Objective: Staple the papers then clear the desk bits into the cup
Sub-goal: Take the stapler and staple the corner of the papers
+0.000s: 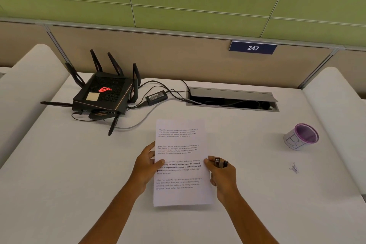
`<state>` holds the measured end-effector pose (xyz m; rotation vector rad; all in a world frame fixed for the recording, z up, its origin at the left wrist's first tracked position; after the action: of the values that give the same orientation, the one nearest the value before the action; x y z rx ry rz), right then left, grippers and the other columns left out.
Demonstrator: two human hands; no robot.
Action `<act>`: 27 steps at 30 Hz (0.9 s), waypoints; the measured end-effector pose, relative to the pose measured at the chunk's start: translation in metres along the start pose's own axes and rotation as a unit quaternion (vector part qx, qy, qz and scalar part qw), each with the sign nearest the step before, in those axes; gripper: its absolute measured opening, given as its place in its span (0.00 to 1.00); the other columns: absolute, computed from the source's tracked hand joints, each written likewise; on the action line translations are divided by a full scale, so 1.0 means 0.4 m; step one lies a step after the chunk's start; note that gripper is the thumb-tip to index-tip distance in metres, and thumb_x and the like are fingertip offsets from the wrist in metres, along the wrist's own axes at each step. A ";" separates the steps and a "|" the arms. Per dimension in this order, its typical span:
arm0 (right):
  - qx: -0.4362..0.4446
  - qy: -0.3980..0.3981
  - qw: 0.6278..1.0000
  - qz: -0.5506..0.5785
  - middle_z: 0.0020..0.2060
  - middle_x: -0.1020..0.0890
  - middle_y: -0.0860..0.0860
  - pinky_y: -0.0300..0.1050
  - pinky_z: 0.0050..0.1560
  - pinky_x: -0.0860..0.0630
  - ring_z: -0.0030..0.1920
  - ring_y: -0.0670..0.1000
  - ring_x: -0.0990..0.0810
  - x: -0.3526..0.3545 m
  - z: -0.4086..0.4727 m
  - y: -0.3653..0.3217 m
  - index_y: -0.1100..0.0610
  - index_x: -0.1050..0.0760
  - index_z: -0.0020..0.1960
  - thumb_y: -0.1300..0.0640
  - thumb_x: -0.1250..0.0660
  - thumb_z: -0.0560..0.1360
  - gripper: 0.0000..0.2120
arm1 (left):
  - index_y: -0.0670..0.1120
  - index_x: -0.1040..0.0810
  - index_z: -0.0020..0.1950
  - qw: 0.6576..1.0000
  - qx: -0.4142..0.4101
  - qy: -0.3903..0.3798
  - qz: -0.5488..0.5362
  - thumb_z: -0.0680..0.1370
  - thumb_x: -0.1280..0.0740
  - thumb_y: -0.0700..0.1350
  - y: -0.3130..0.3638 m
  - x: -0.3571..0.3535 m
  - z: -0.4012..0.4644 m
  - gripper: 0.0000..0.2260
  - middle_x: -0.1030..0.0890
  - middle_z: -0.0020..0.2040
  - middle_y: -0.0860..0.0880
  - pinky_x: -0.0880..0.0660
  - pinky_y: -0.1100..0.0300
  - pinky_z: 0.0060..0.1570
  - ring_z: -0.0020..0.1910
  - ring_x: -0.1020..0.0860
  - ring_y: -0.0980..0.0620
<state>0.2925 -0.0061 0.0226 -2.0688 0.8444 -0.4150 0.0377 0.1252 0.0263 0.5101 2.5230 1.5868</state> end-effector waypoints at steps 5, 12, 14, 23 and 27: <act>-0.014 0.019 1.000 -0.006 0.33 0.16 0.51 0.41 0.26 0.33 0.26 0.47 0.28 -0.055 0.084 -0.009 0.56 0.14 0.50 0.61 0.23 0.75 0.05 | 0.53 0.31 0.77 0.998 -0.014 0.008 0.053 0.78 0.26 0.37 0.016 0.004 0.100 0.30 0.18 0.59 0.55 0.17 0.62 0.40 0.52 0.16 0.53; -0.027 0.024 0.998 -0.042 0.40 0.15 0.54 0.37 0.25 0.29 0.33 0.50 0.23 -0.155 0.206 -0.046 0.58 0.16 0.51 0.62 0.23 0.74 0.06 | 0.53 0.29 0.76 0.992 -0.045 0.040 0.109 0.80 0.27 0.39 0.053 0.043 0.256 0.27 0.18 0.67 0.47 0.15 0.52 0.50 0.58 0.17 0.46; -0.021 0.028 0.998 -0.054 0.41 0.15 0.53 0.37 0.26 0.27 0.35 0.50 0.21 -0.177 0.235 -0.057 0.58 0.16 0.49 0.63 0.22 0.74 0.06 | 0.53 0.30 0.77 0.989 -0.052 0.040 0.136 0.80 0.28 0.40 0.053 0.048 0.293 0.27 0.19 0.68 0.46 0.15 0.49 0.52 0.60 0.17 0.44; 0.051 0.054 0.972 -0.222 0.40 0.14 0.48 0.53 0.50 0.14 0.43 0.53 0.14 -0.217 0.340 -0.084 0.52 0.18 0.43 0.54 0.22 0.73 0.06 | 0.49 0.30 0.77 0.966 -0.097 0.068 0.229 0.80 0.28 0.38 0.065 0.037 0.385 0.26 0.21 0.66 0.45 0.17 0.52 0.54 0.63 0.19 0.44; 0.078 0.070 0.935 -0.339 0.42 0.15 0.45 0.49 0.47 0.17 0.44 0.50 0.16 -0.229 0.349 -0.105 0.50 0.19 0.48 0.49 0.24 0.74 0.07 | 0.48 0.27 0.73 0.951 -0.112 0.095 0.271 0.78 0.25 0.38 0.057 0.039 0.410 0.25 0.25 0.64 0.46 0.19 0.52 0.57 0.63 0.22 0.43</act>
<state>0.3219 0.1568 -0.0253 -2.1510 0.1310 -0.9755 0.0732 0.2795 -0.0249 1.1452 2.4090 2.1648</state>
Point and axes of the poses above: each hand's wrist, its own z-axis towards the middle knuckle, its own x-axis out of the back of the hand, y = z × x, the point moved 7 cm from there along z, towards the middle knuckle
